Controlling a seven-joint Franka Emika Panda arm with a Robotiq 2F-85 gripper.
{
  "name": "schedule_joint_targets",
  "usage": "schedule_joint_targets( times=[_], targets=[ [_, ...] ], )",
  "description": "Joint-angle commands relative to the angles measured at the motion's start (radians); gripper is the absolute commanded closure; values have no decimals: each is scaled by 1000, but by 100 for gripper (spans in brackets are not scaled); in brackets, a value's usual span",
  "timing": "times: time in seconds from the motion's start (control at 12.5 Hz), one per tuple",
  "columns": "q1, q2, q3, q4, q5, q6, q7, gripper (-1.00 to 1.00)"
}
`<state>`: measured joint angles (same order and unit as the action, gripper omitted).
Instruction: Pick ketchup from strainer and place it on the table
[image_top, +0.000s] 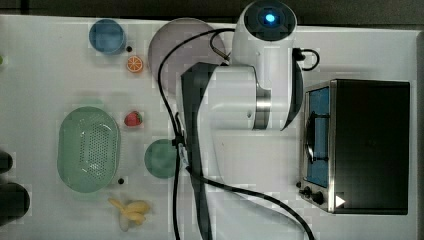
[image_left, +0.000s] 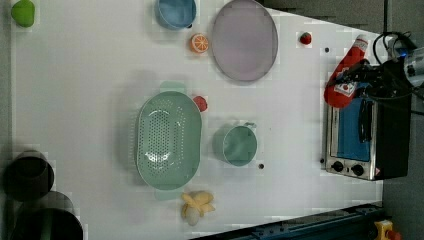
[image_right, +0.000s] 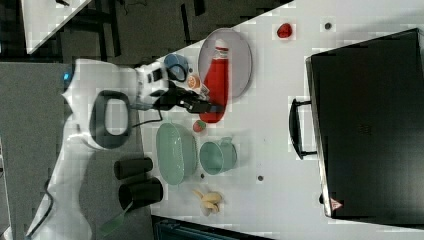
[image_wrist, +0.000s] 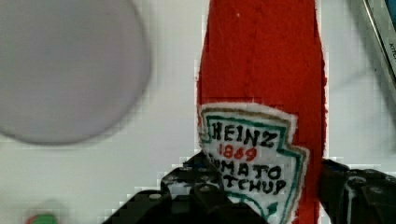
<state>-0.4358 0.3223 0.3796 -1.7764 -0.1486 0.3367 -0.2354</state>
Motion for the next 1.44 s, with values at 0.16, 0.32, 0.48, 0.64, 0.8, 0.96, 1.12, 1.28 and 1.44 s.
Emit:
schedule_joint_targets(
  times=[0.16, 0.32, 0.48, 0.64, 0.8, 0.96, 1.12, 1.28, 1.44],
  targets=[
    [49, -16, 11, -129, -40, 114, -60, -19],
    [49, -12, 1, -212, -40, 171, -59, -19],
    [49, 2, -15, -277, -40, 236, -59, -19],
    [49, 31, -29, -325, -40, 322, -59, -19],
    [49, 69, -41, -358, -40, 398, -59, -19],
    [49, 103, -54, -377, -40, 480, -59, -26],
    [49, 122, -65, -392, -43, 536, -59, -68],
    [49, 108, -67, -388, -50, 529, -61, -100],
    [49, 45, -60, -366, -48, 499, -59, -100]
  ],
)
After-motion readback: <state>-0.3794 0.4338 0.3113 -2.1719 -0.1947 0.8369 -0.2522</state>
